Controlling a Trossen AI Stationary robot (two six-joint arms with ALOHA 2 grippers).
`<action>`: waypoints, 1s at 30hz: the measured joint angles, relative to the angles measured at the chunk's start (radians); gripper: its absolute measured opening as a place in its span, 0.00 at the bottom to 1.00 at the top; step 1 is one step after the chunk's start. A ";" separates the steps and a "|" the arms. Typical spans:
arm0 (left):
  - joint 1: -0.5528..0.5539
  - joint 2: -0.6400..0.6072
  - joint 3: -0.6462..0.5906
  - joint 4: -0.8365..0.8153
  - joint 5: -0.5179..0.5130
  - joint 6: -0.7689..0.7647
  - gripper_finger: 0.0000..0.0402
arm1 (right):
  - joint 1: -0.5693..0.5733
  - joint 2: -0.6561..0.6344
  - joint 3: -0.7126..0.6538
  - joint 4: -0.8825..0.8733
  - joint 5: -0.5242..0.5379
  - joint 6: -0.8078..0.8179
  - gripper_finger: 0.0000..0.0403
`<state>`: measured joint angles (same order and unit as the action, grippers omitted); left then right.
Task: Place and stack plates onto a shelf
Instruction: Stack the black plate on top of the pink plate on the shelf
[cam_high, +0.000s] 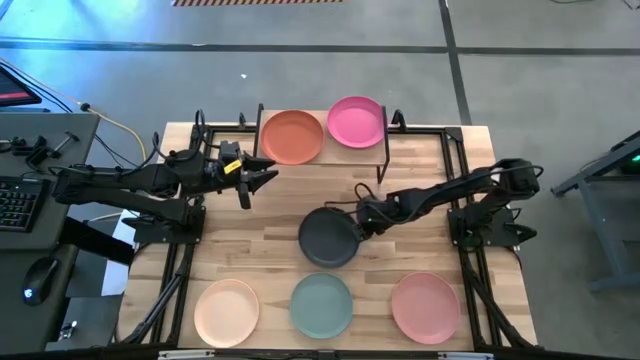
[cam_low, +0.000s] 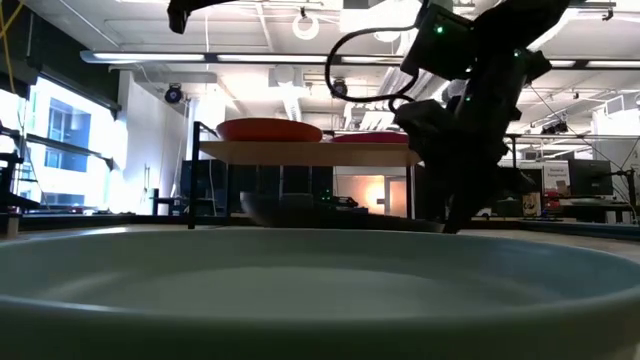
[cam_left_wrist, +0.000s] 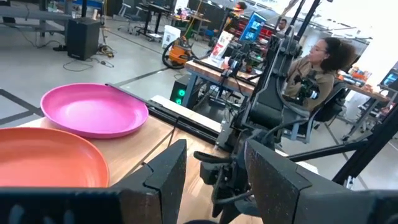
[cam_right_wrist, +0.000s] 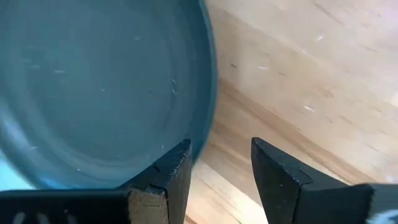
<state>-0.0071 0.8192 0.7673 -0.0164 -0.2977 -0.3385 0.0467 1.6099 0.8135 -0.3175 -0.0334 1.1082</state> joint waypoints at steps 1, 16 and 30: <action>0.000 0.000 0.000 -0.003 0.000 0.000 0.38 | 0.000 0.001 0.000 0.000 -0.001 0.009 0.36; 0.004 0.000 0.000 -0.011 -0.004 0.007 0.38 | 0.000 0.013 0.001 0.079 -0.006 0.049 0.36; 0.022 0.000 0.000 -0.014 -0.003 0.003 0.38 | 0.000 0.060 0.001 0.137 -0.026 0.063 0.32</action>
<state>0.0147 0.8192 0.7673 -0.0307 -0.3004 -0.3360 0.0467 1.6703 0.8143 -0.1805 -0.0591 1.1713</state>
